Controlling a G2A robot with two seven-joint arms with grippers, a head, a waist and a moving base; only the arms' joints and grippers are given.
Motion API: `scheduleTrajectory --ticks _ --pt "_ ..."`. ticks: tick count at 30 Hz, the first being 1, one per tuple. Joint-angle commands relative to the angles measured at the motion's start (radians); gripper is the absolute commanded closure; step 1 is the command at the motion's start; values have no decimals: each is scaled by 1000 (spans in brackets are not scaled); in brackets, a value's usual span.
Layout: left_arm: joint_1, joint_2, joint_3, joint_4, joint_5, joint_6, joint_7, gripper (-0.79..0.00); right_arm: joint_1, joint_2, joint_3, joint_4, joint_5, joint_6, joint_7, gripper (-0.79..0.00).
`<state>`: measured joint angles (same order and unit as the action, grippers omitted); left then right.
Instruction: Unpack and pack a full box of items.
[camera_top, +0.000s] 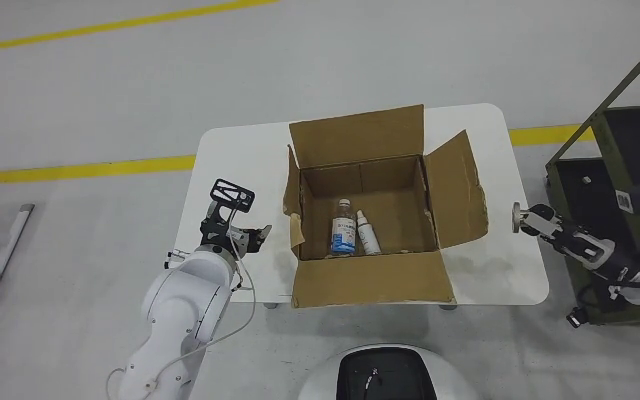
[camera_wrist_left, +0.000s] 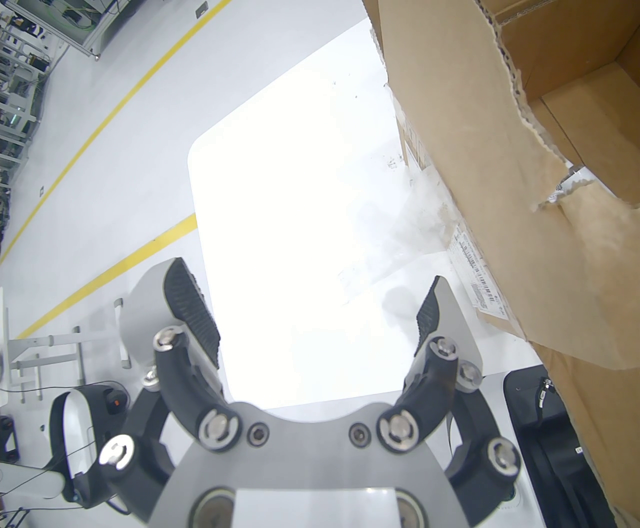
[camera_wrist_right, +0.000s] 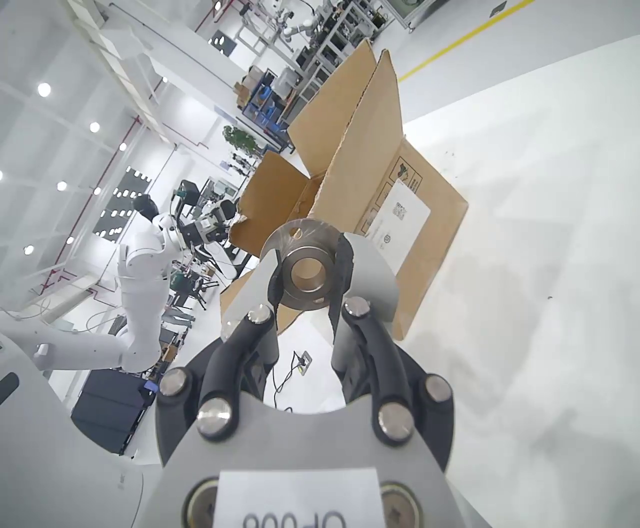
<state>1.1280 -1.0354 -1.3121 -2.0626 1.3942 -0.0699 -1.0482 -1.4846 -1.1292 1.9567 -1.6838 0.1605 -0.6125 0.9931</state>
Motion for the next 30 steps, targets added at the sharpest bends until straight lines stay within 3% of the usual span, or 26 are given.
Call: scheduleTrajectory --ticks 1,10,15,30 --pt "0 0 0 0 0 0 0 -785 -3 0 -16 -32 5 -10 -18 0" --pt "0 0 0 0 0 0 0 -785 34 9 -91 -180 92 0 -9 0" --pt "0 0 0 0 0 0 0 -785 90 13 -163 -221 -2 34 -24 0" --pt "0 0 0 0 0 0 0 -785 275 7 -431 -179 -628 267 -234 0"
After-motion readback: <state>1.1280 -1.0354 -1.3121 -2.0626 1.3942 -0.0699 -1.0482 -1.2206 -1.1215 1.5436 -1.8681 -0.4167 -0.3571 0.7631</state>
